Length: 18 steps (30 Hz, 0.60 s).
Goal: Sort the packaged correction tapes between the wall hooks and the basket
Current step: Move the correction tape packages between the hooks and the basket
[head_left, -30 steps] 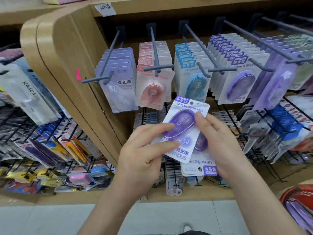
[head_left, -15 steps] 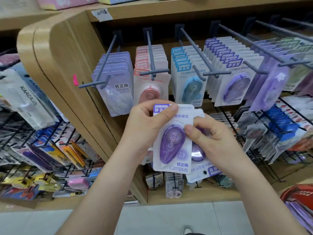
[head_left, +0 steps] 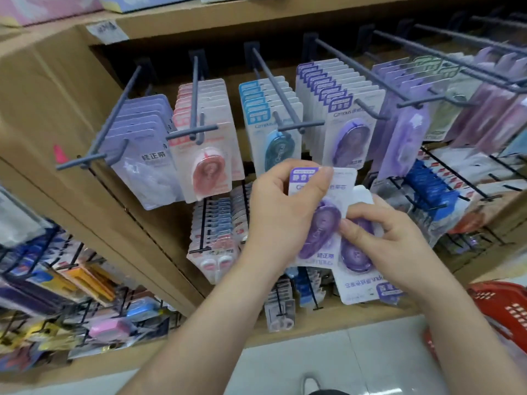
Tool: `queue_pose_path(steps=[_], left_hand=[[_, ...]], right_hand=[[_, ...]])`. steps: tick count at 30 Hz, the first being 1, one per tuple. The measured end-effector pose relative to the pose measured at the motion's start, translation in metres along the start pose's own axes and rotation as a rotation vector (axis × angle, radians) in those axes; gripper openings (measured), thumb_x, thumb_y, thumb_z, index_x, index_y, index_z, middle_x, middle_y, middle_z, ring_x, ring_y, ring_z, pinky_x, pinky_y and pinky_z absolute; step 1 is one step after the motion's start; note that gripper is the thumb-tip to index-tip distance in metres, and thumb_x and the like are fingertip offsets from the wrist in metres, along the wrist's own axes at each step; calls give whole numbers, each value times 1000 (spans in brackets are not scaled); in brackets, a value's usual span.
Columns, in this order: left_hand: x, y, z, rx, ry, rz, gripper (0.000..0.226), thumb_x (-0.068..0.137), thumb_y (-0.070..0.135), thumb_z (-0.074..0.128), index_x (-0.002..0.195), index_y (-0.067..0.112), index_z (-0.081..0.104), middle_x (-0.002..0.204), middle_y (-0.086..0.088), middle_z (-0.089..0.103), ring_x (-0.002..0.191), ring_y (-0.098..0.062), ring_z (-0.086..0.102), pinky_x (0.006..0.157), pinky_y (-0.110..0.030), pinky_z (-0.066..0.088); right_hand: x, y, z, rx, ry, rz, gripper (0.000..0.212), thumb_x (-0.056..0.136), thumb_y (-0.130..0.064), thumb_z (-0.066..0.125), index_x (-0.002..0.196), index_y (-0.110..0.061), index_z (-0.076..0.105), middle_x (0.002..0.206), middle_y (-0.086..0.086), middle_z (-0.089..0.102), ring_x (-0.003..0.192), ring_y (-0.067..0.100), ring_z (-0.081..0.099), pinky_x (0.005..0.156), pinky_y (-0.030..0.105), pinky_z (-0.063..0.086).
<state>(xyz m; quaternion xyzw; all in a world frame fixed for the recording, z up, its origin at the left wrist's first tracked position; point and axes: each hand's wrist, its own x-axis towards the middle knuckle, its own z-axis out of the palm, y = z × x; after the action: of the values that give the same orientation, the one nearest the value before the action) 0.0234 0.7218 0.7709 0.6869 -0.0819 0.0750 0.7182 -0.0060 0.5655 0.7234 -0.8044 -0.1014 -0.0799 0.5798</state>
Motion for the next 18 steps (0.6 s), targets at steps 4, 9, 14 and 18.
queue_pose_path(steps=[4, 9, 14, 18], left_hand=[[7, 13, 39, 20, -105, 76, 15, 88, 9, 71, 80, 21, 69, 67, 9, 65, 64, -6, 58, 63, -22, 50], [25, 19, 66, -20, -30, 161, 14, 89, 12, 71, 77, 19, 68, 65, 9, 64, 61, -3, 55, 60, -20, 47], [34, 14, 76, -14, 60, 161, 11, 90, 19, 72, 79, 19, 70, 72, 7, 69, 67, -4, 62, 65, -24, 52], [35, 10, 78, -17, 79, 168, 8, 90, 22, 72, 86, 16, 73, 84, -3, 76, 82, -20, 71, 76, -44, 59]], right_hand=[[-5, 5, -26, 3, 171, -36, 17, 87, -35, 64, 82, -50, 70, 92, -23, 60, 94, -5, 58, 84, 7, 39], [-2, -3, -53, -81, 291, 7, 9, 84, -40, 67, 75, -43, 66, 94, 2, 60, 83, -7, 55, 77, 3, 37], [1, 4, -62, -123, 206, 71, 14, 73, -50, 67, 76, -36, 65, 89, -3, 56, 82, 0, 55, 75, 6, 36], [2, 7, -62, -85, 215, 104, 15, 77, -47, 66, 77, -32, 66, 86, -2, 57, 76, 1, 54, 70, 8, 37]])
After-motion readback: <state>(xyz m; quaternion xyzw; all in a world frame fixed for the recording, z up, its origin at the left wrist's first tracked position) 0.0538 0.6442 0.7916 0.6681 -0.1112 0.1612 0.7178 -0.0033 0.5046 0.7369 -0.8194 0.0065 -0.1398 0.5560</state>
